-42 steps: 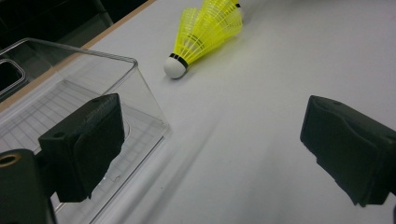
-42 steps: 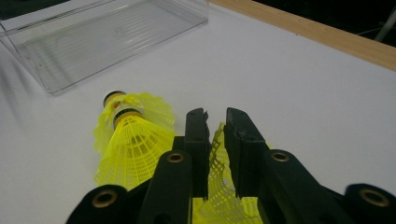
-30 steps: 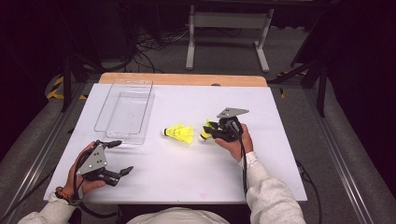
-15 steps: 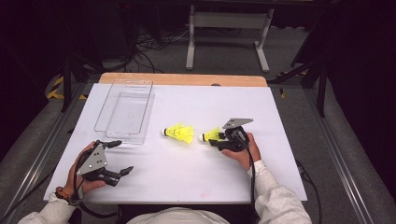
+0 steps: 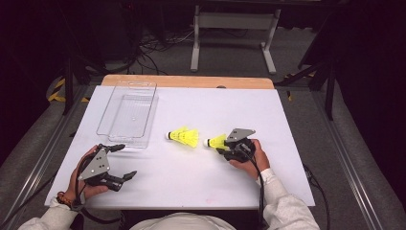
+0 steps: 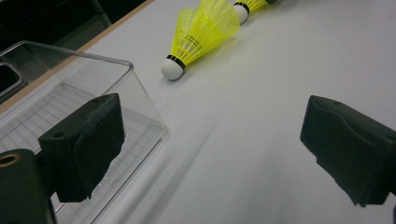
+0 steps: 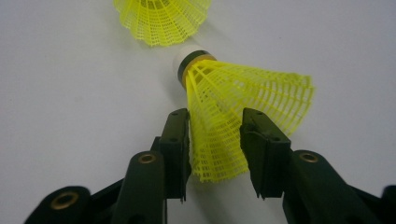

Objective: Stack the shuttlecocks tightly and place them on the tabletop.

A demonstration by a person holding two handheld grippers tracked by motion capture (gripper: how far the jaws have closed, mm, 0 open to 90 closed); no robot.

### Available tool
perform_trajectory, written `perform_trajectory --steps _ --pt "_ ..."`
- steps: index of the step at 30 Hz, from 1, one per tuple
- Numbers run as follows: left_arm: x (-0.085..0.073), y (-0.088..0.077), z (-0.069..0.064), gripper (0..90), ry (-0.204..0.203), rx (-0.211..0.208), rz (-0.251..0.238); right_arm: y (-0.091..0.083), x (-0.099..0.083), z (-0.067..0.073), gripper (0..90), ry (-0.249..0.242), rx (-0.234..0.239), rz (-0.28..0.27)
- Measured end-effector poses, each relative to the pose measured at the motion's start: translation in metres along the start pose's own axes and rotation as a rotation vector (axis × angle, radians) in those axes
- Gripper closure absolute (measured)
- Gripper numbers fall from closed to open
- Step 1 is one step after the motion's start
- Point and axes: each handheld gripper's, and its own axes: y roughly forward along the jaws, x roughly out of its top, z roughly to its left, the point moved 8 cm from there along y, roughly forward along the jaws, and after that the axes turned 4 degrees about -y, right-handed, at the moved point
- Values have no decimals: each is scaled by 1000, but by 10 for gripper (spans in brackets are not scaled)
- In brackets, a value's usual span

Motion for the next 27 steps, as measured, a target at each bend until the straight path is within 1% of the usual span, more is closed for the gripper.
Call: perform_trajectory --steps 2,4,5,6,8,12,16,27 --pt "0 0 0 74 0 0 3 -1 1 1 677 -9 5 -12" --pt "0 0 0 74 1 0 3 -1 2 1 692 -15 -1 -14" --pt "0 -1 0 74 4 2 4 -1 2 1 732 -20 -3 -16" --pt "0 -1 0 74 3 2 0 -1 3 3 743 -24 4 -19" --pt "0 -1 1 74 3 2 -1 -1 4 3 800 -37 -1 -22" --pt "0 -1 1 74 2 3 0 0 5 6 870 -55 10 -22" --pt "0 -1 1 74 0 5 -1 0 6 7 889 -72 7 -21" --pt "0 -2 0 74 -4 9 -3 -7 11 8 896 -75 -8 -52"
